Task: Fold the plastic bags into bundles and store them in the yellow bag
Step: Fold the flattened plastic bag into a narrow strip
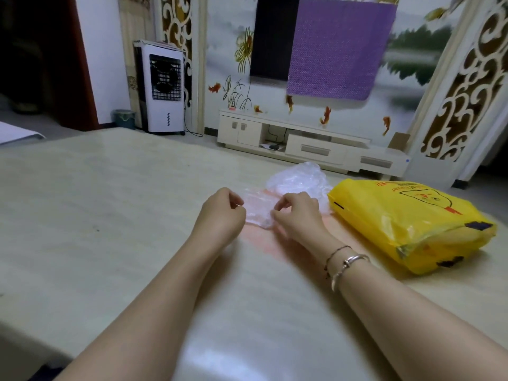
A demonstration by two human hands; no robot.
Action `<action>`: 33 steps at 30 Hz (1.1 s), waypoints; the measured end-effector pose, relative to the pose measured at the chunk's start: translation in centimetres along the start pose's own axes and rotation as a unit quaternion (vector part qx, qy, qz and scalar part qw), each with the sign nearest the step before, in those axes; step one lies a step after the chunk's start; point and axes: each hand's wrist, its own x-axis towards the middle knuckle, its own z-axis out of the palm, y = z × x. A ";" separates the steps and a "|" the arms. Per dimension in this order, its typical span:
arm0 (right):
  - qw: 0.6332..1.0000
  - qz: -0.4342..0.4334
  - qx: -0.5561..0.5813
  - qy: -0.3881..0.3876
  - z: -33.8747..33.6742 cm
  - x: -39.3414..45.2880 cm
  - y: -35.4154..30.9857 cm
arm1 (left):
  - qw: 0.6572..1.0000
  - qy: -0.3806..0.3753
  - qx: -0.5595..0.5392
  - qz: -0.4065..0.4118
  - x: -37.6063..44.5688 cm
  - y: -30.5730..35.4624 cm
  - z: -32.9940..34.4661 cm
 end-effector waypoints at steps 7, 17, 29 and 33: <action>0.934 0.041 0.356 0.017 -5.9 -3.7 -0.3 | 1.000 0.018 -0.015 0.000 -1.1 0.5 0.2; 0.901 -0.005 0.432 -0.032 -6.2 -6.4 0.6 | 0.988 -0.071 -0.090 0.107 -3.0 2.2 1.1; 0.808 0.083 0.582 0.023 -5.7 -6.8 0.7 | 0.947 -0.125 -0.296 0.011 -3.6 3.4 1.6; 0.848 0.049 0.516 -0.114 -5.0 -8.1 -0.3 | 0.911 -0.158 -0.382 0.006 -4.1 3.7 1.3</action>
